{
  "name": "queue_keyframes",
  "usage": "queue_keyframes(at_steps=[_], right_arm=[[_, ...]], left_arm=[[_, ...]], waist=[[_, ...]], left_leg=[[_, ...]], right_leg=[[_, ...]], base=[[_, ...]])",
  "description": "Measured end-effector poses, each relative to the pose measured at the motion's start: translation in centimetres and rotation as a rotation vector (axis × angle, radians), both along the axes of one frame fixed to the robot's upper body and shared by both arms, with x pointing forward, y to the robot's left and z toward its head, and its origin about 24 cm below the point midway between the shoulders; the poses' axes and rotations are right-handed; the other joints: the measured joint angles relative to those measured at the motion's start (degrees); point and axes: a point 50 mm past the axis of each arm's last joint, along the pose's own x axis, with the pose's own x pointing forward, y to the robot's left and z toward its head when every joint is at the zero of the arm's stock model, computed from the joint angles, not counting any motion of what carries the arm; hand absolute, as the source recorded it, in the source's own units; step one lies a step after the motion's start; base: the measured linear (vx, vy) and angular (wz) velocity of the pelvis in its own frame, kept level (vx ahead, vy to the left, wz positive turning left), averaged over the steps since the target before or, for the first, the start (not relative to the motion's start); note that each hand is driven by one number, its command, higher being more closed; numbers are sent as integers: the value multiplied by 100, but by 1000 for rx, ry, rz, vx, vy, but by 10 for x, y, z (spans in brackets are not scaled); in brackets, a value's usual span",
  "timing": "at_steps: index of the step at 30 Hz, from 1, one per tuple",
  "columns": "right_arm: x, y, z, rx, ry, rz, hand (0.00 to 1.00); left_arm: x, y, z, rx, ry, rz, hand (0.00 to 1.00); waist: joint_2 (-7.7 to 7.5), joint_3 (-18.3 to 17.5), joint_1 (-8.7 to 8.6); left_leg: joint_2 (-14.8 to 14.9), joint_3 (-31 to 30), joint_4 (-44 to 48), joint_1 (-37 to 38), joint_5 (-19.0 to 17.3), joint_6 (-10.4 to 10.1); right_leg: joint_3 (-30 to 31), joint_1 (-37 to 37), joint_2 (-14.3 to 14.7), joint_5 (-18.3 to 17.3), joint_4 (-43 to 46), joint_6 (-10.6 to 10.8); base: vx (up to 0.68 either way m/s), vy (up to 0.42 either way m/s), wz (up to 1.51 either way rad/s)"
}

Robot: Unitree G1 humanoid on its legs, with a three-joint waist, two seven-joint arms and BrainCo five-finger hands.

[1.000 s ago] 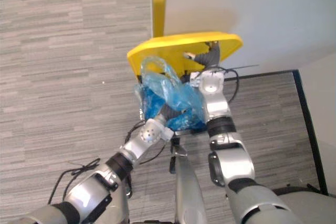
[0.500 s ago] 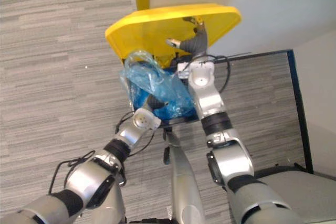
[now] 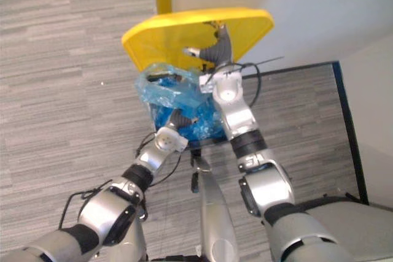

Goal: Gather rubbish on tea table into small bin, then transfer packed bag to large trash can.

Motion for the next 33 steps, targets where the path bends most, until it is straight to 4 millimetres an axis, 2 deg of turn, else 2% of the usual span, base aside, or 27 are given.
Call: queue_keyframes(at_steps=[2,7,10,13,15,16,17,18,20,21,23,24,26,28,29,31,32,33], right_arm=[[-1,2,-14,-28,30,0,0],[-5,2,-47,-24,128,9,0],[-6,-7,-68,-31,188,-27,0],[-9,-18,-97,-12,289,-66,0],[-19,-27,-127,-44,374,-91,0],[-22,-29,-134,-44,393,-96,0],[-28,-35,-148,-38,435,-114,0],[-31,-39,-154,-35,451,-124,0],[-46,-55,-180,-43,527,-171,0],[-50,-58,-185,-40,543,-177,0],[-67,-64,-209,-38,619,-185,0],[-71,-65,-214,-37,632,-184,0],[-93,-64,-236,-19,700,-173,0],[-109,-63,-253,-3,759,-169,0],[-130,-60,-272,7,831,-163,0],[-153,-59,-290,19,908,-170,0],[-180,-60,-310,26,999,-180,0],[-195,-61,-322,53,1063,-201,0]], left_arm=[[-4,3,-8,0,20,10,0],[-9,6,-16,-3,38,19,0],[-12,12,-21,-7,39,27,0],[-19,28,-32,-31,61,61,0],[-35,52,-59,-70,142,138,0],[-41,59,-67,-84,168,163,0],[-57,73,-87,-120,238,218,0],[-64,78,-95,-135,266,238,0],[-102,106,-132,-192,405,361,0],[-109,111,-138,-200,431,382,0],[-144,134,-166,-210,562,483,0],[-151,137,-171,-210,589,500,0],[-180,147,-190,-204,702,567,0],[-191,149,-195,-211,740,580,0],[-197,151,-198,-218,760,601,0],[-201,149,-200,-224,779,609,0],[-203,149,-201,-239,785,623,0],[-204,145,-202,-264,790,630,0]], waist=[[1,-1,100],[11,-7,175],[27,-18,188],[46,-33,209],[106,-201,264],[132,-246,271],[197,-344,297],[227,-401,312],[340,-551,411],[340,-585,422],[338,-646,469],[342,-650,482],[294,-743,485],[228,-855,494],[189,-901,484],[153,-965,430],[107,-1121,399],[178,-1136,378]], left_leg=[[-37,0,-138,127,67,-4],[-89,-53,-529,425,289,-74],[-157,-114,-706,620,402,-117],[-235,-156,-900,821,483,-83],[-270,-214,-1056,967,518,-52],[-286,-234,-1085,1003,527,-37],[-302,-262,-1176,1124,549,-46],[-303,-267,-1208,1151,559,-33],[-314,-299,-1338,1370,576,-15],[-323,-298,-1366,1400,582,-5],[-387,-319,-1457,1592,611,46],[-397,-317,-1470,1642,614,50],[-473,-285,-1509,1836,613,49],[-561,-219,-1586,1945,628,73],[-620,-137,-1611,2130,632,82],[-670,-126,-1540,2243,630,86],[-646,-75,-1606,2230,727,165],[-535,33,-1727,2246,825,148]], right_leg=[[6,80,-19,-3,-14,-5],[-91,308,-70,-50,-87,-64],[-116,453,-112,-91,-82,-31],[-162,628,-183,-132,-88,-19],[-218,746,-229,-176,-92,9],[-231,780,-240,-199,-91,6],[-252,866,-254,-239,-76,12],[-261,889,-256,-246,-80,20],[-307,1080,-276,-314,-76,70],[-309,1099,-284,-328,-76,88],[-326,1264,-348,-366,-74,142],[-323,1309,-358,-385,-74,169],[-277,1445,-427,-429,-54,232],[-206,1456,-476,-445,-2,255],[-131,1549,-525,-489,88,321],[-89,1645,-569,-518,158,368],[-134,1713,-618,-487,-79,761],[-214,1570,-631,-841,393,654]], base=[[-11,-50,4],[30,-51,12],[29,-29,13],[2,-29,16],[11,-31,16],[33,-20,15],[27,-11,9],[47,-12,13],[42,-9,10],[29,-9,10],[14,-1,9],[0,0,0],[-13,16,-1],[-24,34,-12],[-22,51,-17],[-32,48,-9],[-68,-5,-11],[-97,8,-11]])
